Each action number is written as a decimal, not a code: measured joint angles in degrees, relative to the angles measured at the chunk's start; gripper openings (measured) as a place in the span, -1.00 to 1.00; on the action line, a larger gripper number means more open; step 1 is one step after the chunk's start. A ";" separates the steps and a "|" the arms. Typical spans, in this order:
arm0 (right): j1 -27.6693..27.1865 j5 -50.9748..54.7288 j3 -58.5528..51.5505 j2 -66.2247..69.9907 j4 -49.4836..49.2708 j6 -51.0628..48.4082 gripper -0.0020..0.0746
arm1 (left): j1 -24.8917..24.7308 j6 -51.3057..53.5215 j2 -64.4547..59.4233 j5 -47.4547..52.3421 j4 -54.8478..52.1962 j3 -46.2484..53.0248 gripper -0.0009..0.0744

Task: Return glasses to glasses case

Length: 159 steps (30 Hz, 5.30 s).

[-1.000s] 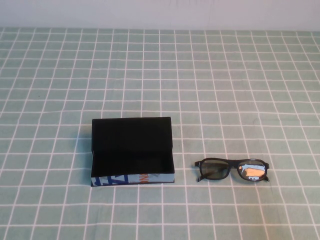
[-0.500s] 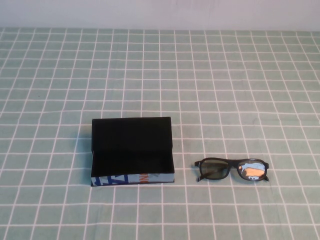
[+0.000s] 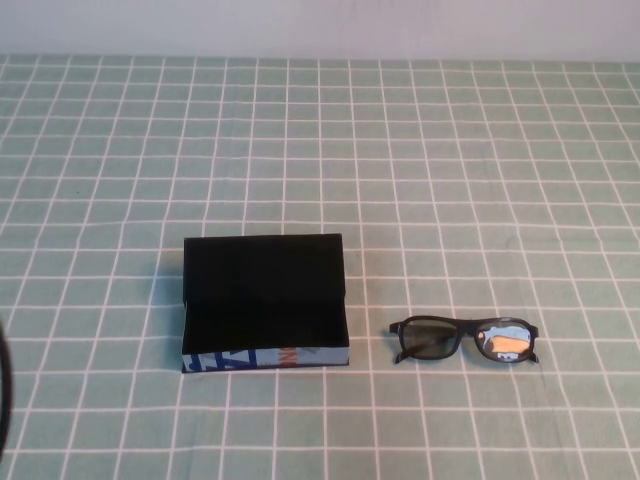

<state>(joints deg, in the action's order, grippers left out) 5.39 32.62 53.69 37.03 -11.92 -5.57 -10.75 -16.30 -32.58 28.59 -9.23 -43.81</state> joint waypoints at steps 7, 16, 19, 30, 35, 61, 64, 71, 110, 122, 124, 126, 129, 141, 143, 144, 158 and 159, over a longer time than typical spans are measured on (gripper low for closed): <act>0.00 10.07 -0.10 12.84 -1.46 0.00 -0.98 | 0.00 0.00 -5.95 6.20 0.24 0.00 -0.98; 0.45 20.69 3.40 30.20 -10.01 -27.26 -0.98 | 0.00 0.00 -10.16 8.58 0.24 0.00 -0.98; 2.43 26.10 7.66 35.60 -10.24 -36.53 -0.98 | 0.00 0.00 -10.44 8.58 0.54 0.00 -0.98; 14.59 36.89 23.67 56.95 -2.46 -44.51 -0.95 | 0.00 0.00 -10.44 8.58 0.68 0.00 -0.98; 15.87 36.89 27.50 63.72 -1.28 -44.25 -0.54 | 0.00 0.00 -10.44 8.58 0.68 0.00 -0.98; 15.96 32.34 28.69 76.83 1.82 -43.95 -0.57 | 0.00 0.00 -10.44 9.31 0.68 0.00 -0.98; 15.96 34.14 29.28 76.83 1.44 -44.45 -0.83 | 0.00 0.00 -10.44 9.31 0.68 0.00 -0.98; 15.96 36.52 37.04 76.97 1.34 -44.70 -0.90 | 0.00 0.00 -10.44 9.31 0.68 0.00 -0.98; 36.22 37.67 61.42 89.80 -3.54 -46.25 -0.55 | 0.00 0.00 -10.44 10.04 0.68 0.00 -0.98; 36.10 37.76 64.82 88.17 -2.60 -43.77 -0.62 | 0.00 18.04 -12.77 16.96 10.62 0.00 -0.98; 35.70 37.90 67.42 87.11 -2.60 -40.88 -0.81 | 0.00 26.67 -14.47 18.46 17.41 0.00 -0.98; 34.83 37.90 69.49 86.43 -3.17 -38.08 -0.91 | 0.00 35.68 -16.95 20.45 25.56 0.00 -0.98; 32.67 38.04 71.14 85.68 -4.40 -33.72 -0.96 | 0.00 46.45 -21.74 23.63 35.40 0.00 -0.98; 20.69 35.47 71.35 89.75 -25.02 -25.88 -0.98 | -11.76 54.01 -32.10 4.15 43.07 10.49 -0.98; 19.60 33.65 71.35 91.38 -26.23 -25.76 -0.98 | -14.52 53.73 -32.97 -1.49 44.14 12.76 -0.98; 19.19 32.75 71.43 92.34 -26.69 -25.66 -0.98 | -15.72 53.63 -33.59 -3.96 44.87 13.54 -0.98; 18.39 29.12 71.43 102.47 -29.28 -25.54 -0.98 | -22.82 53.72 -50.22 -19.19 51.56 14.11 -0.98; 18.39 29.12 71.43 102.68 -29.44 -25.54 -0.98 | -22.82 53.72 -50.98 -19.93 51.66 14.11 -0.98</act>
<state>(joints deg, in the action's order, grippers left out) 23.78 61.75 125.12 139.70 -41.35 -31.11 -33.57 37.42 -83.56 8.66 42.44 -29.70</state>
